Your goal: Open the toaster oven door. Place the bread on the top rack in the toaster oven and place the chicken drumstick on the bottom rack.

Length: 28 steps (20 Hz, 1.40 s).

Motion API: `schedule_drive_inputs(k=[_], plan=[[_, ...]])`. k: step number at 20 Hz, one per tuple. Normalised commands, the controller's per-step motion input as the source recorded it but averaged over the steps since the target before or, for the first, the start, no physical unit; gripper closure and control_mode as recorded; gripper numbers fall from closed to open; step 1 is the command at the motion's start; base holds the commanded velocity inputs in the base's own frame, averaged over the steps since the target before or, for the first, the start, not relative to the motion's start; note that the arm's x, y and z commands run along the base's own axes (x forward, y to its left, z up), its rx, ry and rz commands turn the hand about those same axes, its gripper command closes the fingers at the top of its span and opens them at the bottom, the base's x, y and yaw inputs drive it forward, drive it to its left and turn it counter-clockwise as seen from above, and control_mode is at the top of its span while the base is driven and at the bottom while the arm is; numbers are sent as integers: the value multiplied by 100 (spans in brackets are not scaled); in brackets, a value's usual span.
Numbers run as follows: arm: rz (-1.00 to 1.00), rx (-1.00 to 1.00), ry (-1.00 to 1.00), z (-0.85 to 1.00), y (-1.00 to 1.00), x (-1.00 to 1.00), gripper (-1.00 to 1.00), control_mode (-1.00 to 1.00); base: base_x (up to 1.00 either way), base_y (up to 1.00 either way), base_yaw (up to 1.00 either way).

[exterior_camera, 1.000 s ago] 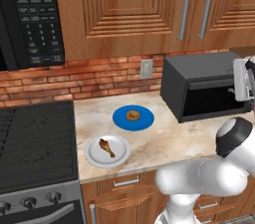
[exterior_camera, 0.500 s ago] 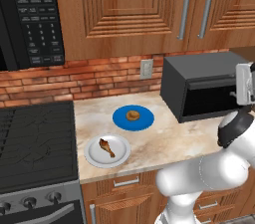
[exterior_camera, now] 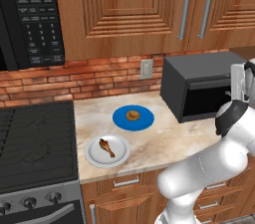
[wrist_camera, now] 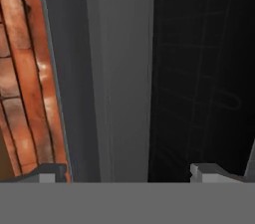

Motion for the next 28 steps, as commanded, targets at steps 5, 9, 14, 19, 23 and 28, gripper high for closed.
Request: schedule_drive_inputs(k=[5,9,14,19,23,28], plan=[[0,0,-1,-7,-2,24,-100,-100,0,0,0],[0,0,0,-10,0,26,-100,-100,0,0,0],[-1,0,0,-16,0,15,-100,-100,0,0,0],[-10,0,0,-21,3,15,100,-100,0,0,0],[-17,0,0,-19,3,28,100,-100,0,0,0],[-25,0,0,-35,14,17,100,-100,0,0,0]])
